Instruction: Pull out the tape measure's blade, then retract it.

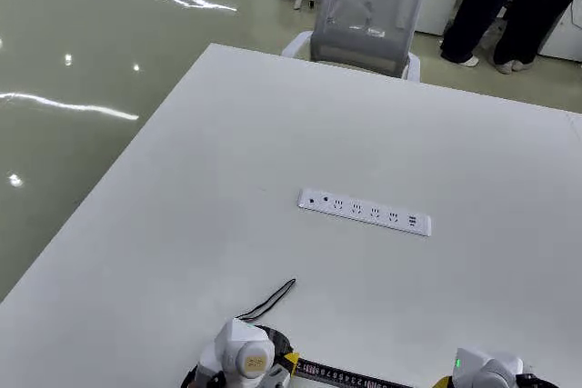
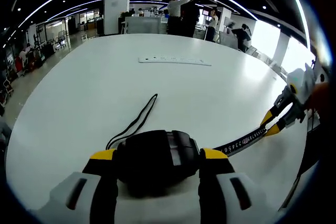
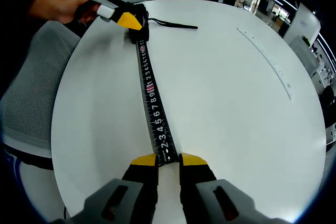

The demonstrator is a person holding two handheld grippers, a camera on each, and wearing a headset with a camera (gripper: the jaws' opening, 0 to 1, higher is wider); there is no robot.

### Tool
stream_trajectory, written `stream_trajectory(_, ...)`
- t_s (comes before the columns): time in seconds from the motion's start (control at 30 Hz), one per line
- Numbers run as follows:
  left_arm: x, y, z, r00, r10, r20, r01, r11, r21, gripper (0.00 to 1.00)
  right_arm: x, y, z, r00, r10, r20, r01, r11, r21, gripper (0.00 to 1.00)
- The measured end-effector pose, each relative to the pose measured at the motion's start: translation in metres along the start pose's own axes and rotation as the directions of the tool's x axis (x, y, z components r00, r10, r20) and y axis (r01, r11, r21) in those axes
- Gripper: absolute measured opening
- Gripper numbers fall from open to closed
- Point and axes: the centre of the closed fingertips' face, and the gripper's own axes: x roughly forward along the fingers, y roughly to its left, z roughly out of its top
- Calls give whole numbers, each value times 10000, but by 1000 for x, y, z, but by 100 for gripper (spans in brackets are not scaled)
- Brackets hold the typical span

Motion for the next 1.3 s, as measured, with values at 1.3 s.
stream_trajectory(1.3,-2,-3,0,9996,-130,-249,146,9977,656,56,0,2,5,9999,-54,-162,53,10000,-73,13)
